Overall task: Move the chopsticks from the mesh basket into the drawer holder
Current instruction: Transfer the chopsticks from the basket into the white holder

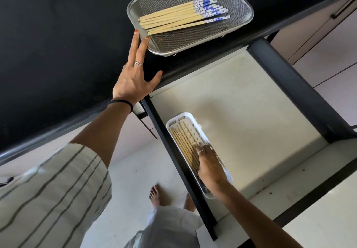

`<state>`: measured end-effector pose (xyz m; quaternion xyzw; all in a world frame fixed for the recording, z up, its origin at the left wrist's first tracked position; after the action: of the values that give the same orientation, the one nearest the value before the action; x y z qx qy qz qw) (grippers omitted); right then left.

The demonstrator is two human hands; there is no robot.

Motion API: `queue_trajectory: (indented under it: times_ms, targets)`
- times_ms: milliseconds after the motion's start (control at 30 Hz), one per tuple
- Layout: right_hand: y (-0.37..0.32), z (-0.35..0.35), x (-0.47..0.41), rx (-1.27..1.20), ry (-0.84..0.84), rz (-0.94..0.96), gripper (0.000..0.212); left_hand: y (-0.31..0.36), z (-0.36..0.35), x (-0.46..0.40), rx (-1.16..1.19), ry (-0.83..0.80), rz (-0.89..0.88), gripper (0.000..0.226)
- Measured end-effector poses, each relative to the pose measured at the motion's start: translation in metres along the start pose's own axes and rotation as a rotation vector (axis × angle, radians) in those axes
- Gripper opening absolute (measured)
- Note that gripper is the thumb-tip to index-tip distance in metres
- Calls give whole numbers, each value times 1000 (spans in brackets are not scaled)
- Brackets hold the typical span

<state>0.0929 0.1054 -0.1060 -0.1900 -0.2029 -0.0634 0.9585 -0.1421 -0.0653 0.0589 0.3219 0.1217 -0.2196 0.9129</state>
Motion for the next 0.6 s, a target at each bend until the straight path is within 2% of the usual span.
queue_trajectory:
  times_ms: [233, 600]
  targets:
    - [5, -1, 2, 53, -42, -20, 38, 1, 1, 0, 3, 2, -1, 86]
    - [3, -1, -2, -19, -12, -81, 35, -1, 0, 0, -9, -2, 9, 86]
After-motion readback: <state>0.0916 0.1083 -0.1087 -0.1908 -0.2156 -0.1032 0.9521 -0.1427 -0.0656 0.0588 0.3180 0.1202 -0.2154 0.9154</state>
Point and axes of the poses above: each hand's wrist, its own x-axis away from the middle knuckle, its own z-axis out of the back of the hand, y = z × x, the point moved 8 cm from there along -x, towards the middle knuckle, and after that the axes turned 5 degrees about x, right-handed, at the moved point
